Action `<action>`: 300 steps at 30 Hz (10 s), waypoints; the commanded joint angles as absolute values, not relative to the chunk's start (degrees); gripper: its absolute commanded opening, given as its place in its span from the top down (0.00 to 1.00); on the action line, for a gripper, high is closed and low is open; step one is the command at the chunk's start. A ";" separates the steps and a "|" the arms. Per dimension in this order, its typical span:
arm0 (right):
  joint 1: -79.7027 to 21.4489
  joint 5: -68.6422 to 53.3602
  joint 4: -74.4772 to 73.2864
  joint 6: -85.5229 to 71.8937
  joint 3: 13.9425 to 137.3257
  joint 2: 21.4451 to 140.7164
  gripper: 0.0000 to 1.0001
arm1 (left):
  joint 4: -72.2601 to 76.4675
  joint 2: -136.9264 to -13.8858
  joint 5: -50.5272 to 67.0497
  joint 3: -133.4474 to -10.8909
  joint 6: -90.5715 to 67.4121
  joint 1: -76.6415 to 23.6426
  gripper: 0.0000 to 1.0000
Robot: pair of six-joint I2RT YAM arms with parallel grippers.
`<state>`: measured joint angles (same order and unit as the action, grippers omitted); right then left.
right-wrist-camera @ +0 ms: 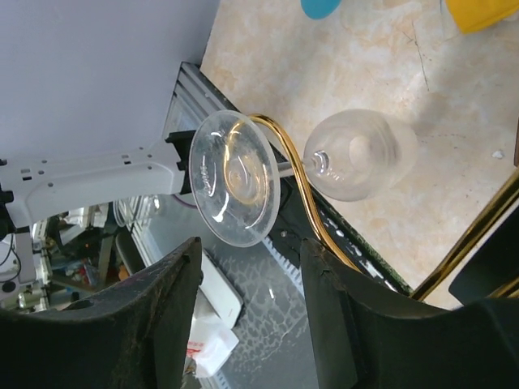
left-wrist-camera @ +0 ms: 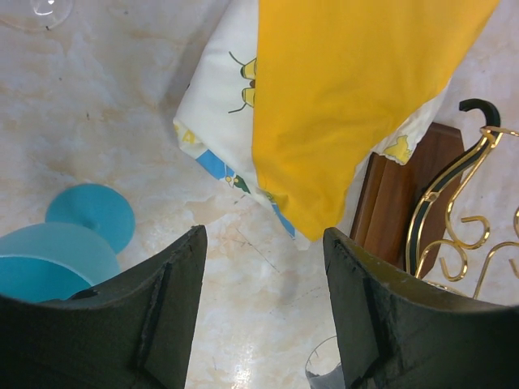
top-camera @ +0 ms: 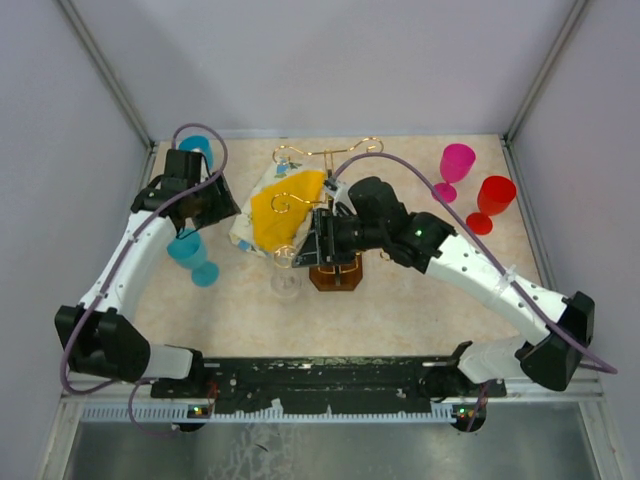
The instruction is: Take the wine glass off the wine glass rack
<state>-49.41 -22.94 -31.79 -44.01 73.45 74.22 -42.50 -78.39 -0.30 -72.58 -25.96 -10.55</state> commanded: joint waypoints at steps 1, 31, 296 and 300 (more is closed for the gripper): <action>-50.07 -24.45 -26.17 -44.65 73.34 74.52 0.48 | -42.23 -76.20 1.98 -75.44 -25.59 -9.94 0.34; -50.03 -26.70 -21.17 -46.41 72.89 77.41 0.89 | -42.94 -74.47 8.45 -78.14 -25.24 -8.26 0.34; -79.98 17.99 -33.80 9.20 80.36 53.91 0.01 | -0.55 -57.75 -40.19 -59.32 -3.51 2.15 0.42; -79.98 18.10 -34.33 8.58 79.86 53.54 0.01 | 4.33 -57.85 -41.27 -56.21 -2.95 4.71 0.42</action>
